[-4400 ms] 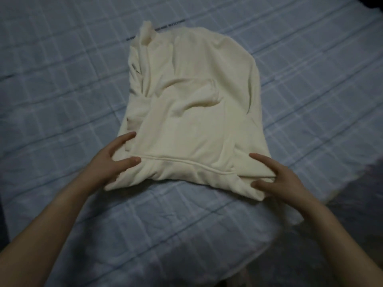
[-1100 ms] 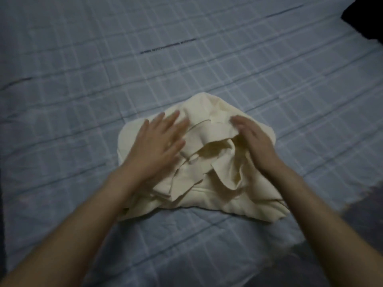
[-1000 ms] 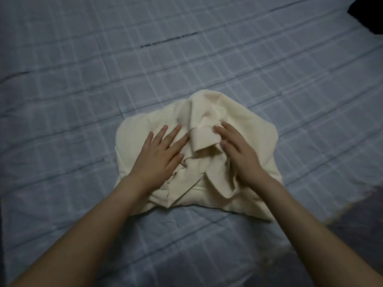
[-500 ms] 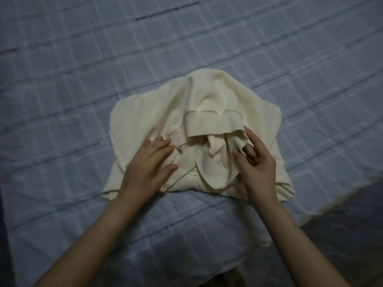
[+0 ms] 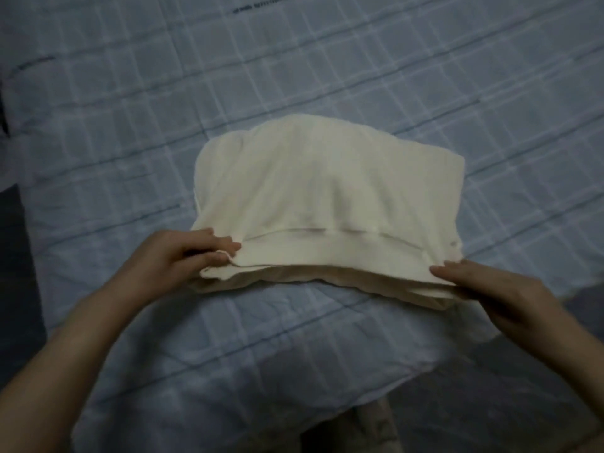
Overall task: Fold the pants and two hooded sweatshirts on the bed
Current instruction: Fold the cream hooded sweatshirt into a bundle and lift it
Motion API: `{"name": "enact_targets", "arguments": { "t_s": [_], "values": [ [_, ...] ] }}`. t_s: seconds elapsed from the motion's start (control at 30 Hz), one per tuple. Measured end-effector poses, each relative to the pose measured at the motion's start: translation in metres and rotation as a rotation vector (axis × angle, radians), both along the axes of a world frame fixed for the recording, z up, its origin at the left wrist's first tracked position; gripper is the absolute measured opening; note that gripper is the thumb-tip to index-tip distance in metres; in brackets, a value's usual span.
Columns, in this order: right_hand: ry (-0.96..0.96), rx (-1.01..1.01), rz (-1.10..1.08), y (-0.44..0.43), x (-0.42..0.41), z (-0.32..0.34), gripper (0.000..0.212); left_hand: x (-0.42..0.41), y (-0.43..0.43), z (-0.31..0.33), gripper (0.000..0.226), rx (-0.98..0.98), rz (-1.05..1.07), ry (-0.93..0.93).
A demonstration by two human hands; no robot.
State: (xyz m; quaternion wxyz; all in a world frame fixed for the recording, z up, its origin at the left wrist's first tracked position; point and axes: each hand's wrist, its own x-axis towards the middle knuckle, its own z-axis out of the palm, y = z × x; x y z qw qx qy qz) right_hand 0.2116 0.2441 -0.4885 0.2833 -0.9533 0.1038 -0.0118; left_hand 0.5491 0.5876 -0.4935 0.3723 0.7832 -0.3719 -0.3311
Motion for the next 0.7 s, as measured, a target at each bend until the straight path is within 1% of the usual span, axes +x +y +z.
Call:
{"name": "enact_targets", "arguments": {
  "t_s": [0.03, 0.1, 0.13, 0.17, 0.2, 0.23, 0.27, 0.3, 0.33, 0.37, 0.4, 0.5, 0.57, 0.63, 0.7],
  "values": [
    [0.071, -0.006, -0.002, -0.003, -0.006, 0.000, 0.030, 0.002, 0.006, -0.002, 0.020, 0.066, -0.041, -0.023],
    [0.213, 0.063, -0.005, 0.001, -0.010, 0.000, 0.038, -0.003, 0.010, -0.004, 0.025, 0.145, -0.140, -0.094],
    [0.247, 0.087, -0.007, 0.006, -0.006, 0.002, 0.039, -0.007, 0.009, -0.002, 0.032, 0.177, -0.173, -0.129],
    [0.232, 0.105, -0.022, 0.012, 0.001, 0.004, 0.033, -0.010, 0.004, 0.003, 0.039, 0.199, -0.171, -0.159],
    [0.168, 0.125, -0.059, 0.017, 0.011, 0.007, 0.028, -0.012, -0.004, 0.011, 0.044, 0.199, -0.148, -0.215],
    [0.069, 0.148, -0.125, 0.023, 0.024, 0.012, 0.029, -0.014, -0.015, 0.018, 0.047, 0.162, -0.125, -0.304],
    [-0.032, 0.138, -0.197, 0.027, 0.040, 0.016, 0.031, -0.014, -0.029, 0.024, 0.045, 0.083, -0.105, -0.418],
    [-0.102, 0.081, -0.257, 0.029, 0.059, 0.019, 0.034, -0.014, -0.047, 0.028, 0.041, -0.019, -0.086, -0.535],
    [-0.122, 0.000, -0.299, 0.030, 0.081, 0.020, 0.038, -0.014, -0.069, 0.031, 0.034, -0.094, -0.061, -0.634],
    [-0.112, -0.057, -0.331, 0.031, 0.103, 0.019, 0.042, -0.013, -0.092, 0.031, 0.031, -0.124, -0.026, -0.707],
    [-0.103, -0.065, -0.355, 0.031, 0.126, 0.018, 0.045, -0.010, -0.117, 0.029, 0.034, -0.108, 0.013, -0.748],
    [-0.103, 0.042, -0.407, 0.024, 0.189, 0.008, 0.050, 0.005, -0.183, 0.016, 0.052, 0.119, 0.067, -0.710],
    [-0.038, 0.077, -0.437, 0.019, 0.210, -0.007, 0.051, 0.009, -0.199, -0.006, 0.054, 0.241, 0.000, -0.684],
    [0.083, 0.045, -0.387, 0.022, 0.204, -0.027, 0.054, 0.001, -0.181, -0.029, 0.058, 0.270, -0.116, -0.726],
    [0.165, -0.073, -0.279, 0.034, 0.177, -0.045, 0.058, -0.013, -0.150, -0.050, 0.062, 0.258, -0.226, -0.822]
  ]
}}
